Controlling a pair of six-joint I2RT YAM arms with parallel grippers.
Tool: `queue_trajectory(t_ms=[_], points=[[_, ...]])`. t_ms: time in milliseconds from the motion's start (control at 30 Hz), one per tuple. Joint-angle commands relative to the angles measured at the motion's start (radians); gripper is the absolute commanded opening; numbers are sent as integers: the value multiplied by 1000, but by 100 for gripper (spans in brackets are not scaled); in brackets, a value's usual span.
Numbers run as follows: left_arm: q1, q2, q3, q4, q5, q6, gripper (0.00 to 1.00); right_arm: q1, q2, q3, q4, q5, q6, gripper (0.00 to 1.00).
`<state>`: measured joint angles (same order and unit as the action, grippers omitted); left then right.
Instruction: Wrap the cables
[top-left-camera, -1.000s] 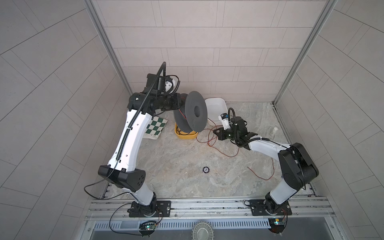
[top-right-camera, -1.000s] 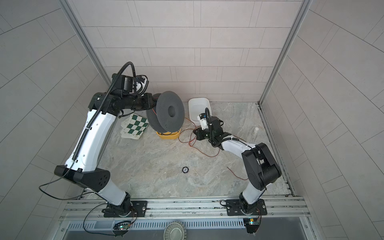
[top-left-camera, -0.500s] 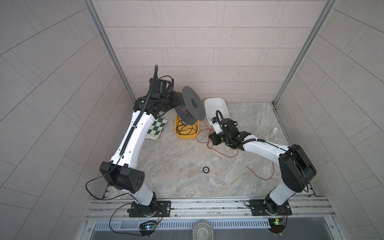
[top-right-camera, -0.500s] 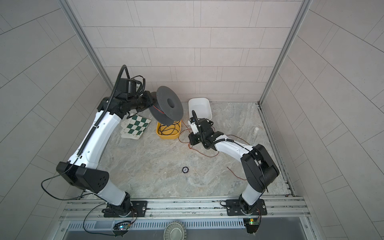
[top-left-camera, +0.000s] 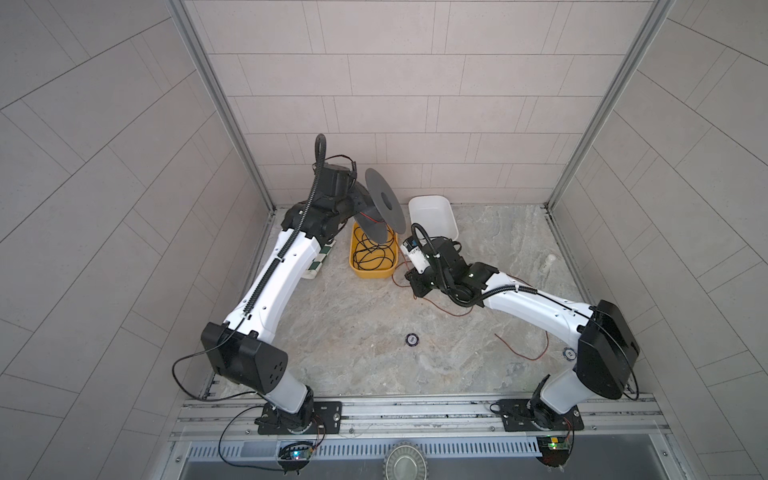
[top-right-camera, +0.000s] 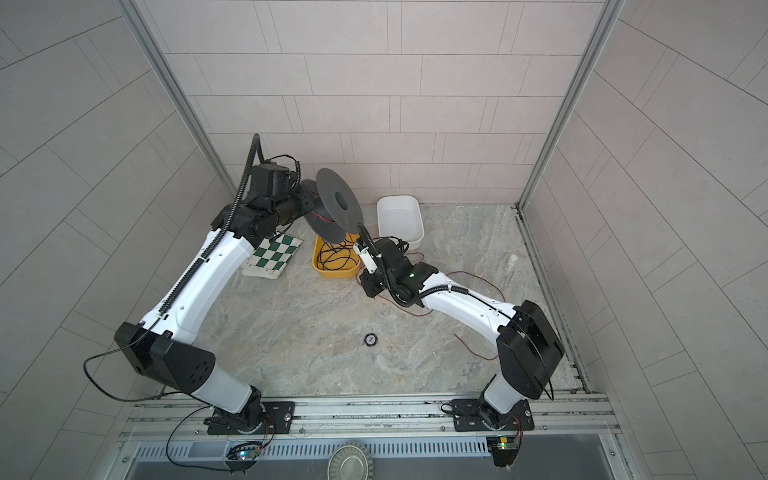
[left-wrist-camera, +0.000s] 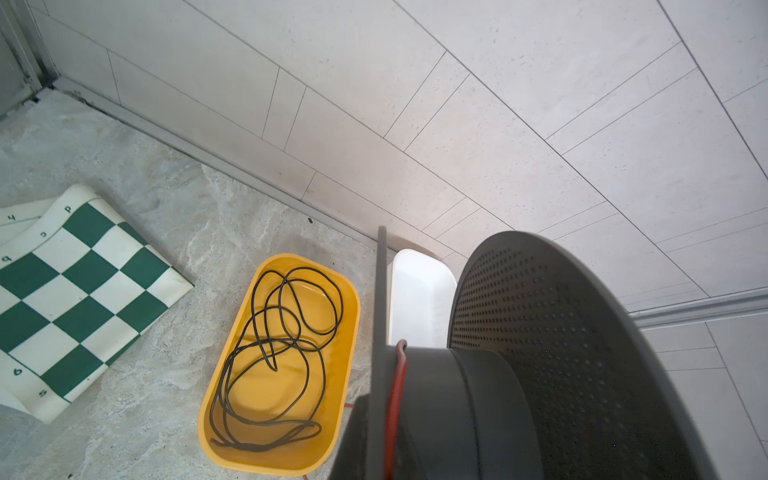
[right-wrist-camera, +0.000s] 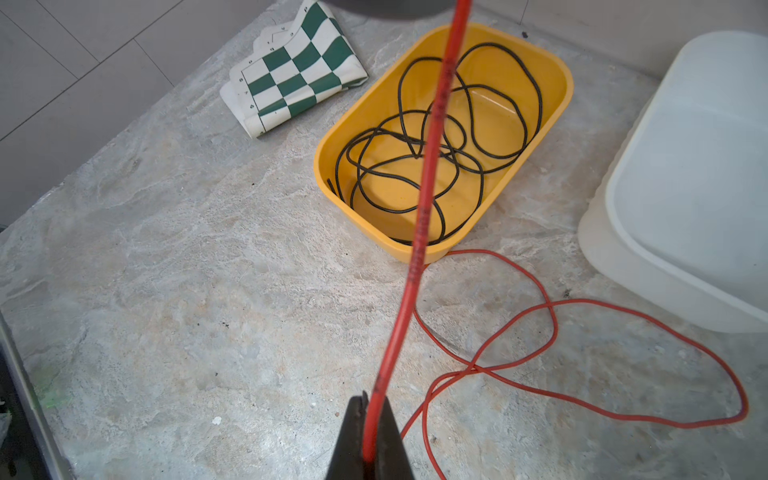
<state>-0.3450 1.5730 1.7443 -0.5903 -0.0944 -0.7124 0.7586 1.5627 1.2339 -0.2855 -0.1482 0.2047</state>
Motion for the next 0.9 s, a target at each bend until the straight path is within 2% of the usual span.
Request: queue_trajectory(t_ms=[0,233,333,500,867], points=[[-35,0,8,114,-155,52,0,31,-51,59,-111,42,-36,0],[-115,41,34,80,-312,132,0,54,-72,195,-237,46,-75,0],[-136,52,39,67,-341,148,0,56,-73,247,-267,36,-85,0],[-148,85,73,-1,-345,176,0,55,-73,324,-298,25,-93,0],[-155,110,93,-119,-256,319,0,15,-28,483,-377,29,-131,0]])
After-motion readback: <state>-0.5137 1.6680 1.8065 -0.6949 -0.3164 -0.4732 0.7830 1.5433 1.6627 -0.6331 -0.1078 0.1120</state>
